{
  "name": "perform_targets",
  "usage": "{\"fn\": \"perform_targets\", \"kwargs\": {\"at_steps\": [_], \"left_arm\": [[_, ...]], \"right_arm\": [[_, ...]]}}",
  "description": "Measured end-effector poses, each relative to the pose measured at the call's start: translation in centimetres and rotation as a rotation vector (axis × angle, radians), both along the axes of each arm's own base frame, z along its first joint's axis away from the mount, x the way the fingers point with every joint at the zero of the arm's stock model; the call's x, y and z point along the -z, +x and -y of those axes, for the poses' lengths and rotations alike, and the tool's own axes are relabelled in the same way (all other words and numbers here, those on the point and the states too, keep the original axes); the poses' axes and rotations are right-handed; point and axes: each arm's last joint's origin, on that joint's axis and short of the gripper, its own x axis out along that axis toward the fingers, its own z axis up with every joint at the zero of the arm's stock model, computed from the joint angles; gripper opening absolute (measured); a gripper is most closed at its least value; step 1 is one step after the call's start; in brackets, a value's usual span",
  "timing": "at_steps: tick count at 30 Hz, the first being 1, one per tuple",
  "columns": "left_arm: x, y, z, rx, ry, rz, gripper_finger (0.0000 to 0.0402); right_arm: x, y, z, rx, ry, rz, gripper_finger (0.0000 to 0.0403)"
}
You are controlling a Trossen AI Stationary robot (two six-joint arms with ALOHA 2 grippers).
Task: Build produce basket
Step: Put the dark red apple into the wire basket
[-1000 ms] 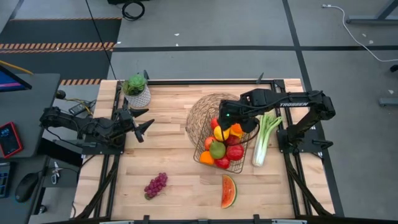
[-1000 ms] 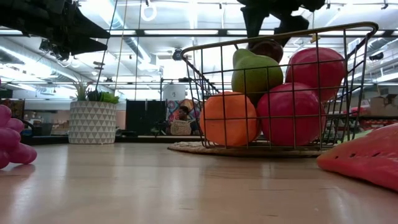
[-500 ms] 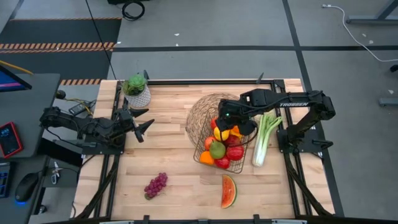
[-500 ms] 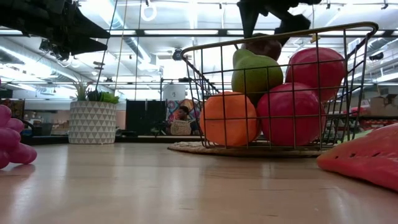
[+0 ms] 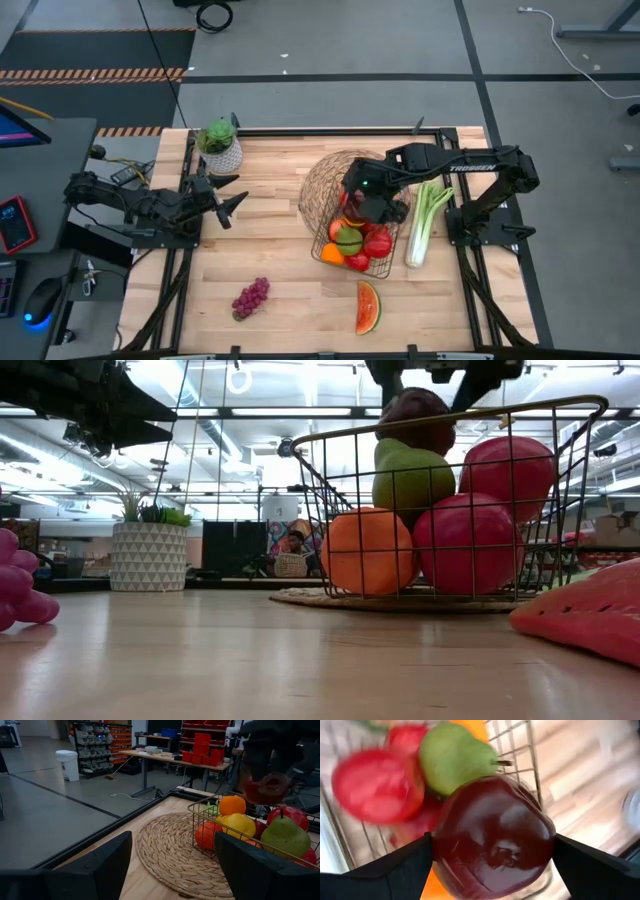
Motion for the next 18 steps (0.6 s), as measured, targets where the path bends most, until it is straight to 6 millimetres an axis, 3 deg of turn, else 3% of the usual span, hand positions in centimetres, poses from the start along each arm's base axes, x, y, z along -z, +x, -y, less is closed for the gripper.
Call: {"fn": "perform_targets", "kwargs": {"at_steps": [10,18], "left_arm": [[0.0,0.0,0.0,0.0,0.0,0.0,0.0288],[0.0,0.0,0.0,0.0,0.0,0.001,0.0288]], "right_arm": [[-0.5,1.0,-0.2,0.529,0.32,0.064,0.0388],[-0.8,1.5,-0.1,1.251,0.717,0.028,0.0388]]}}
